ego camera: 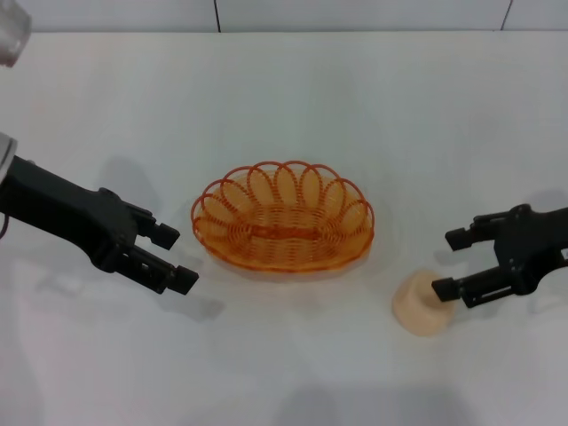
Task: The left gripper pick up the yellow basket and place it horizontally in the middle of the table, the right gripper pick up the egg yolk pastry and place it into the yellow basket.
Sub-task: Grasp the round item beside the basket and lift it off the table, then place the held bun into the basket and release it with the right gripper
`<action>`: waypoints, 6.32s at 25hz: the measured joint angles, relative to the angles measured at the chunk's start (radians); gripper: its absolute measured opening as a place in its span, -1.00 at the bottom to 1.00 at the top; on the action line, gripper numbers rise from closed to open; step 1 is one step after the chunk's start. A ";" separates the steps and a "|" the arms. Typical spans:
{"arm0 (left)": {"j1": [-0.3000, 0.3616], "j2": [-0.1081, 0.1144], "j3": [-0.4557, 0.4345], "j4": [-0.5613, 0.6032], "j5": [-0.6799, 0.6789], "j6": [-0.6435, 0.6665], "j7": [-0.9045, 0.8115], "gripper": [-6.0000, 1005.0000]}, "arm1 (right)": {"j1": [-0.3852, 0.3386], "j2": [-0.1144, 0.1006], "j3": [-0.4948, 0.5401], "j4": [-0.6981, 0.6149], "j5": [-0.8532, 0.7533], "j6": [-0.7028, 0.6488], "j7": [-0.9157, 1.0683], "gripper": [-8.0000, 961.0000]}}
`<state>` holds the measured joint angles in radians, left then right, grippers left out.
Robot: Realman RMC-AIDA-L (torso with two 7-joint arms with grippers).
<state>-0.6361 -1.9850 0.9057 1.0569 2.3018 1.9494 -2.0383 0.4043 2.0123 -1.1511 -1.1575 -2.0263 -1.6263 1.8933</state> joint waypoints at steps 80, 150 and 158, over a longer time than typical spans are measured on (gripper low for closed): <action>-0.015 -0.026 -0.008 -0.005 -0.064 -0.034 0.003 0.74 | 0.026 0.008 -0.361 -0.213 -0.169 0.151 0.184 0.41; -0.007 -0.024 -0.009 -0.009 -0.073 -0.046 0.027 0.74 | 0.100 0.008 -0.315 -0.321 -0.081 0.231 0.219 -0.87; -0.007 -0.026 -0.006 -0.009 -0.075 -0.046 0.035 0.74 | 0.193 0.010 -0.453 -0.199 -0.050 0.402 0.217 -0.87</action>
<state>-0.6428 -2.0109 0.9000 1.0477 2.2272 1.9038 -2.0035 0.5973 2.0224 -1.6041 -1.3569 -2.0765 -1.2247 2.1100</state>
